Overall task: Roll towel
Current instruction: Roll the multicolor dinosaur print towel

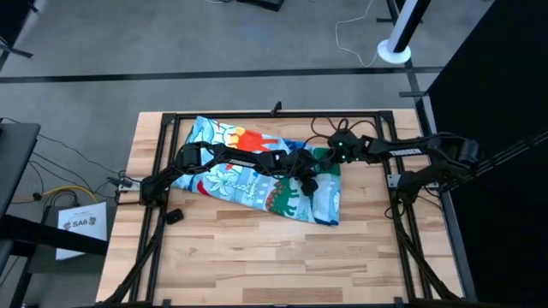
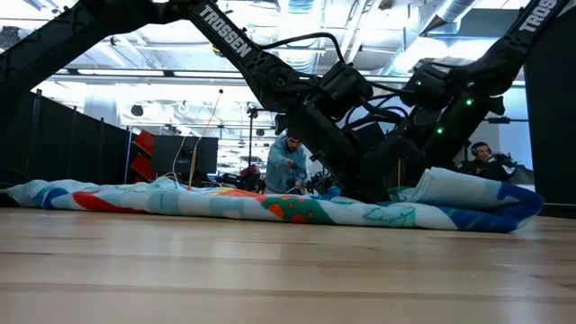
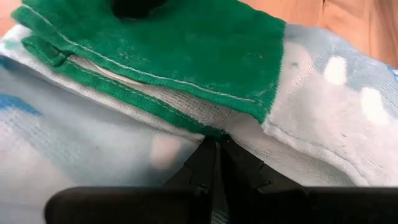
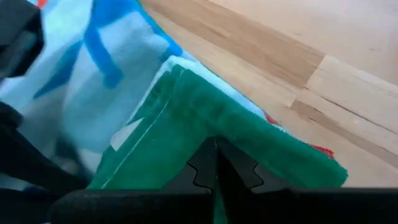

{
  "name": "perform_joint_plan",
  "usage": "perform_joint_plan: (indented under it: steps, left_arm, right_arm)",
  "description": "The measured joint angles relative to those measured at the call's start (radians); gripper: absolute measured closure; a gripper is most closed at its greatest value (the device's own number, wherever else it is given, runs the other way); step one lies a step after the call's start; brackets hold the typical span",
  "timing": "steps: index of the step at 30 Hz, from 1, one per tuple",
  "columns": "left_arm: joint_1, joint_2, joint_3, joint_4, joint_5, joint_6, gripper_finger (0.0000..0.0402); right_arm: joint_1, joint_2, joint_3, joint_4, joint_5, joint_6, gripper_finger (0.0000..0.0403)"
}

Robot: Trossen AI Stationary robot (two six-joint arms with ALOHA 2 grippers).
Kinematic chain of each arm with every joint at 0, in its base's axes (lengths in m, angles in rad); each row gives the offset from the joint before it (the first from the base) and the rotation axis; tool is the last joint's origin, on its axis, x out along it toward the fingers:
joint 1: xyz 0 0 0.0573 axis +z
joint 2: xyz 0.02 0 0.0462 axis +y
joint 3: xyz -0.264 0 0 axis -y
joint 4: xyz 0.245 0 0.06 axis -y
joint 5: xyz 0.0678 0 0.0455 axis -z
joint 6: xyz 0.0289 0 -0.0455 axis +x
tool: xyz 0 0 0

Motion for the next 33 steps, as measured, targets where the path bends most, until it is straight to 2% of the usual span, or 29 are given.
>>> perform_joint_plan:
  steps: [4,7,10,14,17,23,33]
  left_arm:
    - [0.0,0.0,0.0,-0.002,0.0,0.0,0.0389]
    - [0.0,0.0,0.0,-0.003,0.0,0.0,0.0389]
    - [0.0,0.0,0.0,-0.003,0.001,0.0,0.0389]
    - [0.0,0.0,0.0,-0.002,0.001,0.0,0.0389]
    - [0.0,0.0,0.0,-0.002,0.001,0.009,0.0389]
    - [0.0,0.0,0.0,-0.002,0.001,0.007,0.0389]
    - [0.0,0.0,0.0,-0.007,0.001,-0.003,0.0389]
  right_arm:
    - [-0.006,-0.015,0.002,-0.029,0.0,-0.013,0.0403]
    - [-0.034,-0.088,0.025,-0.118,0.011,0.003,0.0403]
    - [-0.081,-0.141,0.033,-0.236,0.068,0.061,0.0403]
    - [-0.172,-0.115,0.032,-0.355,0.083,0.109,0.0403]
    - [-0.204,-0.073,0.032,-0.316,0.053,0.086,0.0403]
    - [-0.22,0.017,0.032,-0.198,-0.097,0.096,0.0403]
    - [-0.183,-0.074,0.035,-0.232,-0.137,0.143,0.0403]
